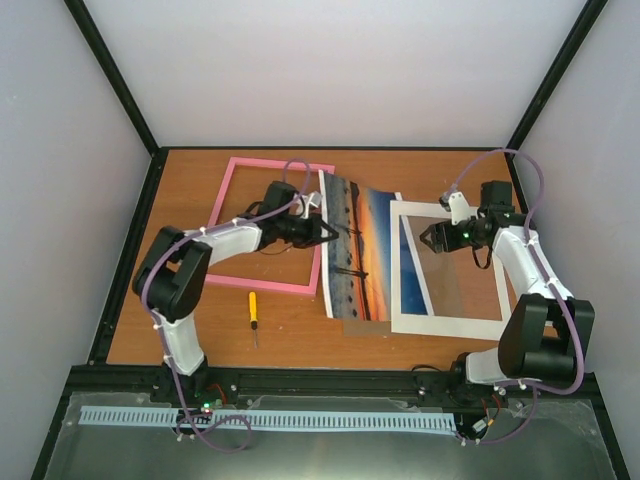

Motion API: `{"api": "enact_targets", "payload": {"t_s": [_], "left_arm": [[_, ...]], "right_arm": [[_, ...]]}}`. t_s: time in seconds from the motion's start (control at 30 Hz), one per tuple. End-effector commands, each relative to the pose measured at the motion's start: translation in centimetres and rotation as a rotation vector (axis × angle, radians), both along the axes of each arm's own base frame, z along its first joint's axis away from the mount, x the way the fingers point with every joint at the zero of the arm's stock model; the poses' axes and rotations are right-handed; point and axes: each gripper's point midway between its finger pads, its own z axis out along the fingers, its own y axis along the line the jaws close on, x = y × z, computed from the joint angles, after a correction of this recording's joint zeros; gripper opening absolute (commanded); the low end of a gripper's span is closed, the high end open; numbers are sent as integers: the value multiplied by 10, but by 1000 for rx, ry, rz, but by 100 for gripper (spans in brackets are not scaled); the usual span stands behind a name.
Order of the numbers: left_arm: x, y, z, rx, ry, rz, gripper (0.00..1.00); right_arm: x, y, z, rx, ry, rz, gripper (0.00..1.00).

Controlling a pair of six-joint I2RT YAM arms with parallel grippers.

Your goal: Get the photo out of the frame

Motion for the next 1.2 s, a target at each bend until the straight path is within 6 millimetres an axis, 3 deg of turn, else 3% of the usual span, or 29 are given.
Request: {"api": "enact_targets", "payload": {"t_s": [0.0,0.17,0.33,0.47,0.63,0.73,0.8,0.83,0.93,1.03,1.1,1.13,1.17], "left_arm": [[-11,32,18,58,-12,-16,1],[-13,70,38,119,-46,41,1],[-1,102,76,140,-121,101,1],[15,105,126,146,-249,120,1],[33,91,190,21,-360,122,1],[37,69,217,-93,-382,77,1],[38,46,237,-140,-413,25,1],[36,31,248,-160,-430,-14,1],[22,-11,290,-258,-473,-154,1],[8,-24,320,-370,-476,-233,1],[1,-21,326,-393,-491,-236,1],[2,-17,321,-381,-496,-219,1],[6,-13,303,-353,-474,-193,1]], "right_arm": [[-7,7,-11,61,26,-7,72],[-11,9,-20,64,50,4,72],[-7,6,-13,50,21,-12,72],[-6,3,-11,38,6,-25,72],[-1,-6,-1,4,-27,-67,72],[5,-13,28,77,-62,-89,72],[12,-28,65,145,-96,-113,73],[19,-38,93,179,-142,-127,73],[21,-57,137,273,-190,-157,73],[13,-64,168,346,-238,-164,73],[5,-63,183,374,-272,-144,73],[2,-61,186,377,-281,-130,73],[-2,-57,187,381,-291,-111,74]]}}
